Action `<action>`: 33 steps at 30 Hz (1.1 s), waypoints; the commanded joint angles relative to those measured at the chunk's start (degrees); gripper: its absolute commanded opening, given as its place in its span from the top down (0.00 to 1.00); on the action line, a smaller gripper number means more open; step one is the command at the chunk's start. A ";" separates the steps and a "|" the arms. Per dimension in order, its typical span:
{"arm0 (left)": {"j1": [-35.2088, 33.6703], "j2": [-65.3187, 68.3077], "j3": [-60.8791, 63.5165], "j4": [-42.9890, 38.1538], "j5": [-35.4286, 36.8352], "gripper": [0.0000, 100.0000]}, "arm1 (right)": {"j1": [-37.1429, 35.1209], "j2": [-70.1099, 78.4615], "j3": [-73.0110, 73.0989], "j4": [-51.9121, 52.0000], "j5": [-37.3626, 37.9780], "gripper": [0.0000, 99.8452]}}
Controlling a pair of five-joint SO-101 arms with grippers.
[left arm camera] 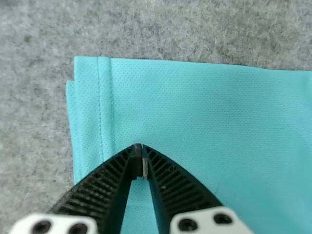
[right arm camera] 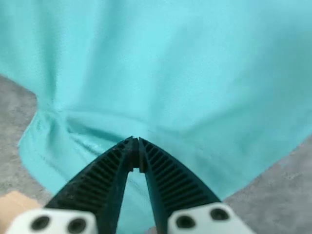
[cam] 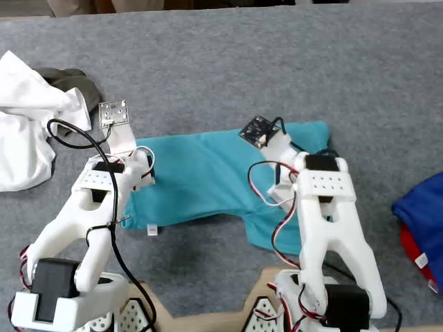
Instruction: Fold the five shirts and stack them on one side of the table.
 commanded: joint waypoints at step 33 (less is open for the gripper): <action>-0.35 -0.13 -2.73 0.09 -0.44 0.98 | -3.30 -20.88 5.05 12.75 9.58 0.98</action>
